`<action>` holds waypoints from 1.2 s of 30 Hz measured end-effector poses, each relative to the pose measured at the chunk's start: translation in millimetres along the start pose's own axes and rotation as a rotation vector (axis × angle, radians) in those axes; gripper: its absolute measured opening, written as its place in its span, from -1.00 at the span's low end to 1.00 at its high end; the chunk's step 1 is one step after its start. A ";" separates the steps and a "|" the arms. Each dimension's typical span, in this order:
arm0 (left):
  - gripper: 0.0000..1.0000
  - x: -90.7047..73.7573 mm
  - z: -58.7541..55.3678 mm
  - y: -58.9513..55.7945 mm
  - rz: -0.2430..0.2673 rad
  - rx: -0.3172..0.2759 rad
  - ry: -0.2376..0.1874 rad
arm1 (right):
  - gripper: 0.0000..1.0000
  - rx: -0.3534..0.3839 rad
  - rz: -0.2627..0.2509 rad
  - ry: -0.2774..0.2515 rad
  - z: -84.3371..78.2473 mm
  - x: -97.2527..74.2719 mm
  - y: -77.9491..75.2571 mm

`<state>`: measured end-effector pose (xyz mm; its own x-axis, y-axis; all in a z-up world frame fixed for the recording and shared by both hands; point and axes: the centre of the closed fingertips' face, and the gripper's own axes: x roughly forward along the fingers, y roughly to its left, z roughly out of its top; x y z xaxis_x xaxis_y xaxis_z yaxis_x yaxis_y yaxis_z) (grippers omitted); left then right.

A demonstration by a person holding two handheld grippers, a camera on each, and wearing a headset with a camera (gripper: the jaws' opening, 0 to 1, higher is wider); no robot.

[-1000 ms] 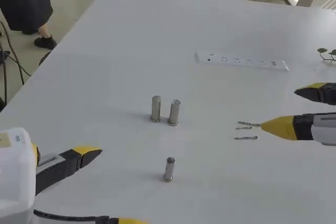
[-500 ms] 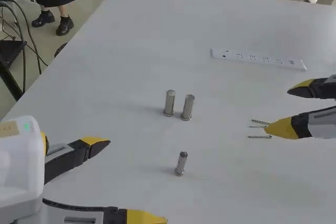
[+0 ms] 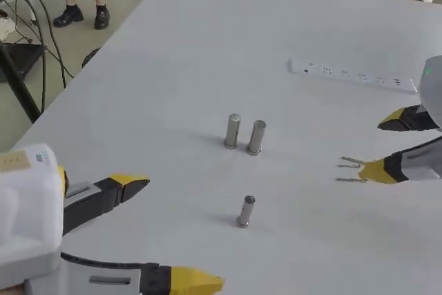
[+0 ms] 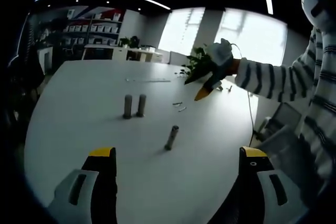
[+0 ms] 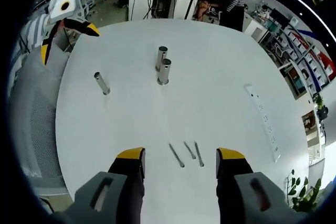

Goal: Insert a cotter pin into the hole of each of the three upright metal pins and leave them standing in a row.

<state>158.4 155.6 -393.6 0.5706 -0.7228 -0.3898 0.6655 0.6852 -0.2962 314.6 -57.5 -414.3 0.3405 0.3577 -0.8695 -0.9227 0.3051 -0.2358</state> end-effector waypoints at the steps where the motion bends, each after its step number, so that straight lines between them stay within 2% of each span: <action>1: 0.92 -0.2 0.8 0.1 0.000 -0.001 -0.002 | -0.01 -0.022 -0.001 0.015 -1.5 2.1 -1.2; 4: 0.92 -1.1 2.8 1.2 0.005 0.002 -0.005 | -0.04 -0.054 0.004 0.036 -2.9 7.7 -3.0; 20: 0.92 -6.5 -1.3 5.5 0.026 -0.015 0.004 | -0.26 -0.094 0.054 0.085 -12.0 33.6 -12.4; 28: 0.91 -10.5 -2.8 8.9 0.044 -0.039 -0.009 | -0.46 -0.090 0.065 0.113 -22.9 42.6 -15.6; 36: 0.87 -12.5 -10.6 12.8 0.061 -0.060 0.008 | -0.72 -0.113 0.094 0.109 -25.4 51.7 -15.3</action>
<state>154.7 174.3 -401.7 0.6052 -0.6788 -0.4159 0.5994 0.7324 -0.3231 341.8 -66.1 -466.7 0.2354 0.2803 -0.9306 -0.9662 0.1712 -0.1928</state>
